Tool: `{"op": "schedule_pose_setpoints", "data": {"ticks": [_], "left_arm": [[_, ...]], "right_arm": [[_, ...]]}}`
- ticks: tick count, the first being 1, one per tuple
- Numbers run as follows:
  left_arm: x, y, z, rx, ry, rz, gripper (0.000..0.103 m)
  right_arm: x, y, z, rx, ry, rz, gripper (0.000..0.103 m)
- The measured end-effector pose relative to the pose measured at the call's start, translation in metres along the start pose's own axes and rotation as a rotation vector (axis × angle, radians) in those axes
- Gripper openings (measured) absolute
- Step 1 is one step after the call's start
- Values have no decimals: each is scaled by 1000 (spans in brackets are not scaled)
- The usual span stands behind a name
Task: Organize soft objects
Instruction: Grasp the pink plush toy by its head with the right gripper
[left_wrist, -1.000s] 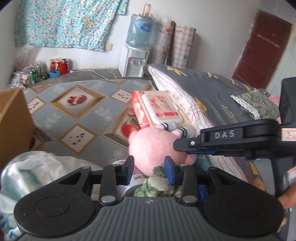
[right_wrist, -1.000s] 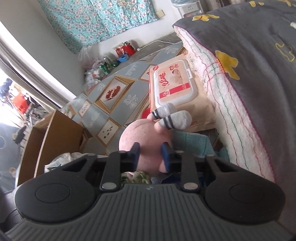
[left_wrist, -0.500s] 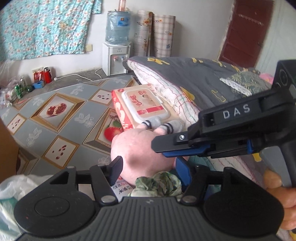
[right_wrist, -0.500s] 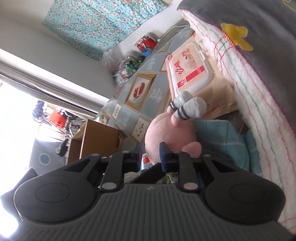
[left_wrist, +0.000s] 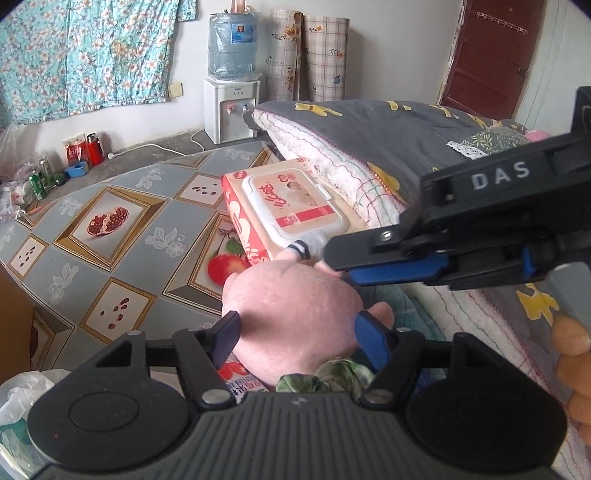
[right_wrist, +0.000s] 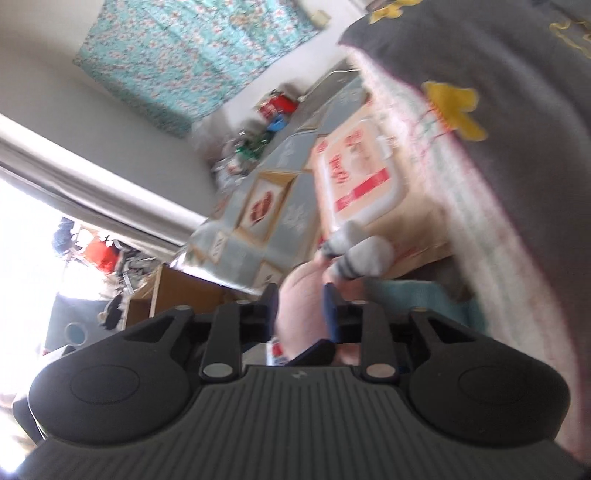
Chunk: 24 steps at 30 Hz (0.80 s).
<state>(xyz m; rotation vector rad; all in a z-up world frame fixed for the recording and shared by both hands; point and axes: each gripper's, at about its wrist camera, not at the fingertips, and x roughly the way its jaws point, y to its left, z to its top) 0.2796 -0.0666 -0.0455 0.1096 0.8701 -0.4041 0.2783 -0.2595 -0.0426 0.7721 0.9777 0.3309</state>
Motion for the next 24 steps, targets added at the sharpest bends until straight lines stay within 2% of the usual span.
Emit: {"op": "schedule_pose_setpoints", "data": {"ticks": [5,8,13,17,24], "left_arm": [[10,-9,2,56,35,10,88],[14,-17,1,95,48,23,92],[21,-16,4,82,71,62,92],[20,-10,8,37,78,56,86],[3,-3,15,-30,36,40,84]], "right_arm": [[20,-13,-2,51,65,4,43],[26,-10,-1,47,72,15,52],[30,-2,2,43,81,37,56],[27,0,3,52,71,58,58],[15,14,8,30,38,97,58]]}}
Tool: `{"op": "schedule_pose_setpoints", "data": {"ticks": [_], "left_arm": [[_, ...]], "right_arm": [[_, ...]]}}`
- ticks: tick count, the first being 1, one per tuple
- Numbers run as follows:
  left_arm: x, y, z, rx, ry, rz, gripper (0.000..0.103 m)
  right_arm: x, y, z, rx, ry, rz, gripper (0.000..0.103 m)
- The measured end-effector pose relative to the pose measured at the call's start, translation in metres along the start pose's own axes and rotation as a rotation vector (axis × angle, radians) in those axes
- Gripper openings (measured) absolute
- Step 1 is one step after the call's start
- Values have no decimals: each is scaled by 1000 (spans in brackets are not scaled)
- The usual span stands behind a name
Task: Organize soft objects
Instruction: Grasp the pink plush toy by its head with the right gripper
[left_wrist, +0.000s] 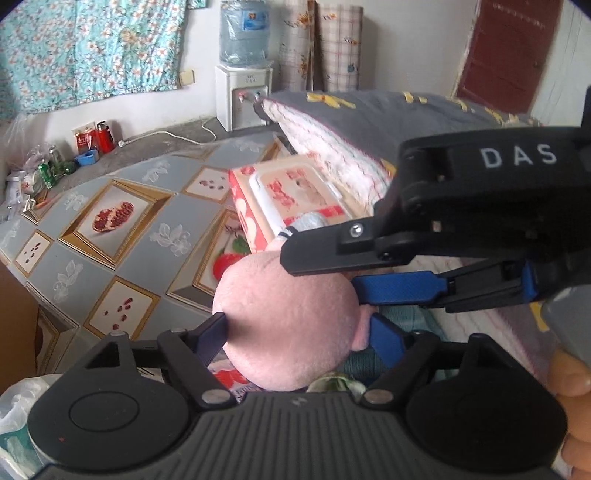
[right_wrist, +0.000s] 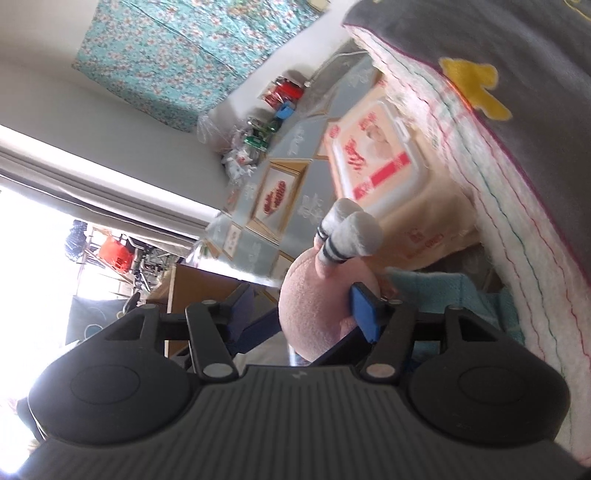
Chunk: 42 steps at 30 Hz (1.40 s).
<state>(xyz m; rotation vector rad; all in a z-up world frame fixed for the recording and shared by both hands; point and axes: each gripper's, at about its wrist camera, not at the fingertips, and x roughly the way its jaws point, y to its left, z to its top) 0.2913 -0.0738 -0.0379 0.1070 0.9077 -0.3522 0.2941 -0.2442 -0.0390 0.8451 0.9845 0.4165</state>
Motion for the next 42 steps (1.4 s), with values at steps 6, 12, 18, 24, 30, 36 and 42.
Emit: {"op": "schedule_pose_setpoints", "data": {"ticks": [6,12,18,24,30,36,42], "left_arm": [[-28,6,11,-49,-63,-26,84],[-72,5,13,-92,-155,-71,84],[-113,6,-5,-161,-219,-154,84],[-124,10,-45,-271,-226,-243,84],[-109,7,-81,-310,-202,-233,81],[-113,-10,-99,-219,-209,-148,83],[-126,-20,-111,-142,-202,-79,87]], "right_arm": [[-27,27,2,-50,-41,36,58],[-68,62,-6,-123,-88,70,58],[-108,88,-31,-194,-99,76,58],[-122,77,-62,-195,-56,50,58],[-108,42,-87,-154,20,-14,58],[-104,25,-99,-108,60,-4,58],[-100,24,-101,-121,57,-25,58]]}}
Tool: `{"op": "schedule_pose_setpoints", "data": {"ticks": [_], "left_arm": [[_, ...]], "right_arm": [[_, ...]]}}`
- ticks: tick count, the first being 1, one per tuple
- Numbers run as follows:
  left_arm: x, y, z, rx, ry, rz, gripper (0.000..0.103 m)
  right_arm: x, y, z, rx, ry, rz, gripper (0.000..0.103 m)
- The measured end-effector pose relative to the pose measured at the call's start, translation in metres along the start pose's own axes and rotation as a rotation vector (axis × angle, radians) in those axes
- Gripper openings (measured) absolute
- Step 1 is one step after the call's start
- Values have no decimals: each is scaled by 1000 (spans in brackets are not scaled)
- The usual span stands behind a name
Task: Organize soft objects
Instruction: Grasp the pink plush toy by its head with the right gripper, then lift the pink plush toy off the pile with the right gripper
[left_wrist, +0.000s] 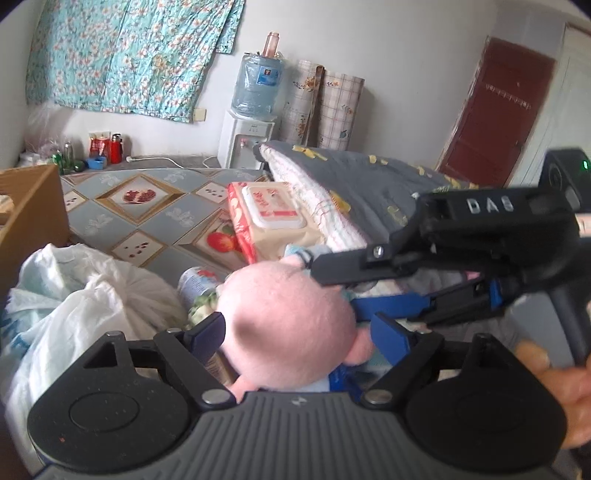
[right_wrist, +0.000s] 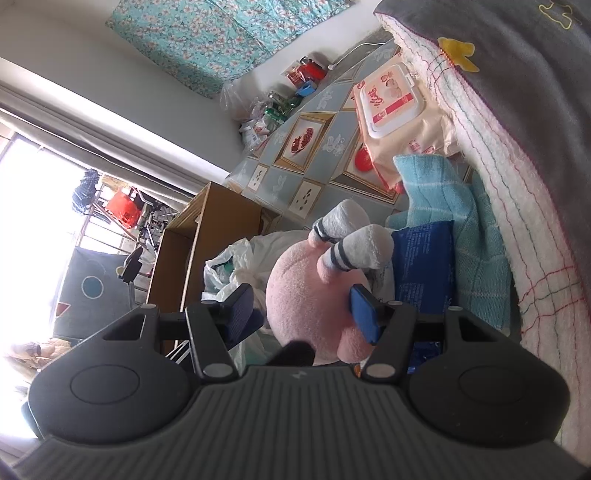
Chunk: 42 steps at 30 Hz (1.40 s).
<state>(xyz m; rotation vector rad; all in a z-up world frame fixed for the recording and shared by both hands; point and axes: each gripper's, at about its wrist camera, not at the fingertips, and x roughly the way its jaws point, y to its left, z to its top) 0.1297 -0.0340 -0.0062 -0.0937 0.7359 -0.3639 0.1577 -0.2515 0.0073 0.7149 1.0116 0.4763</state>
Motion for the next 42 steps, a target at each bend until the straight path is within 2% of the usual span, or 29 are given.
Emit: {"op": "schedule_pose_setpoints", "data": {"ticks": [6,10,12,18,22,24,28,31,38,42], "left_arm": [[-5,-5,-26,115,36,90,82],[4,-7,-42,155,96,118,61],[9,-5,-46,149,108,125,57],[16,-1,-50,149,89,173,40],[18,8,-51,106,78,158,18],[12,13,-50,78,52,137,16],[-4,13,-44,85,-13,108,14],[-8,14,-39,86,-37,92,14],[-9,28,-25,50,-24,51,14],[-12,34,-15,28,-17,18,14]], "right_arm": [[2,-4,-1,-15,-2,-24,58],[1,-3,-2,-33,-12,-41,58],[-1,0,-3,-57,-20,-46,58],[-6,7,-4,-99,-28,-59,58],[-8,7,-7,-114,-39,-59,58],[-12,12,-12,-167,-54,-51,58],[-19,34,-22,-380,-68,-86,57],[-23,56,-37,-622,-74,-157,57],[-3,89,-87,-1225,-43,-327,51],[15,99,-103,-1424,-68,-388,45]]}}
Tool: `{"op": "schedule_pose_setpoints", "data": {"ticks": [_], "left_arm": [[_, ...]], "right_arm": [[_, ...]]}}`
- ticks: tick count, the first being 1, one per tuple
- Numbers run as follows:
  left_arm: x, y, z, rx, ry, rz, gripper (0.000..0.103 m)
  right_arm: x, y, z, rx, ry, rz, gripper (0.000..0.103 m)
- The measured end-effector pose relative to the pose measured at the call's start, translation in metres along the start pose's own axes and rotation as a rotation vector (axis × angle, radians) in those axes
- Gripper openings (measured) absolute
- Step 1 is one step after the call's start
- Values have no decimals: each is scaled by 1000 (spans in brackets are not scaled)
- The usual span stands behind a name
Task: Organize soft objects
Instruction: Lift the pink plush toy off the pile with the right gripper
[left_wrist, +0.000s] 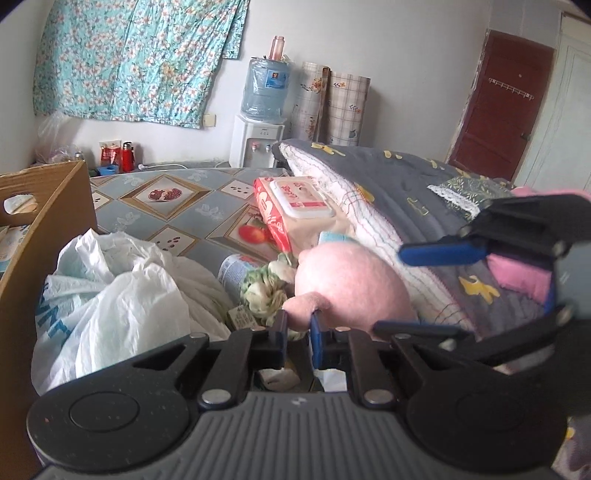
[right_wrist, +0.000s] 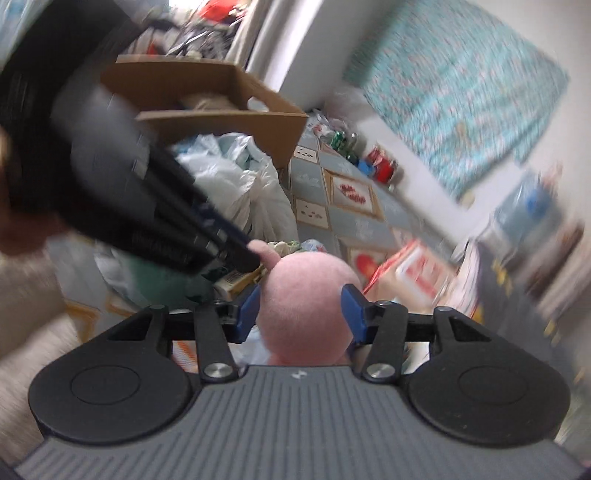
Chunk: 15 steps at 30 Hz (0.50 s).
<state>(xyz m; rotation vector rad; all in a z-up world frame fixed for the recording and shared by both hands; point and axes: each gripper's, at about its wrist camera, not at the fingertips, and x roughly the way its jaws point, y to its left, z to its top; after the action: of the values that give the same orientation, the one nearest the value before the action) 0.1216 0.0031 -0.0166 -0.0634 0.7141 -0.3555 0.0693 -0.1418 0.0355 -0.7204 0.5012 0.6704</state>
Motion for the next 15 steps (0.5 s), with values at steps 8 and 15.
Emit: {"op": "schedule_pose_setpoints", "data": {"ticks": [8,15], "left_arm": [[-3,8,17,-37,-3,-56,13],[-4,7,23,-45,-31,-85,13]], "right_arm": [[24,6,14,-116,-34,-35,35],[34,-7,13,-54,-41,-58,27]]}}
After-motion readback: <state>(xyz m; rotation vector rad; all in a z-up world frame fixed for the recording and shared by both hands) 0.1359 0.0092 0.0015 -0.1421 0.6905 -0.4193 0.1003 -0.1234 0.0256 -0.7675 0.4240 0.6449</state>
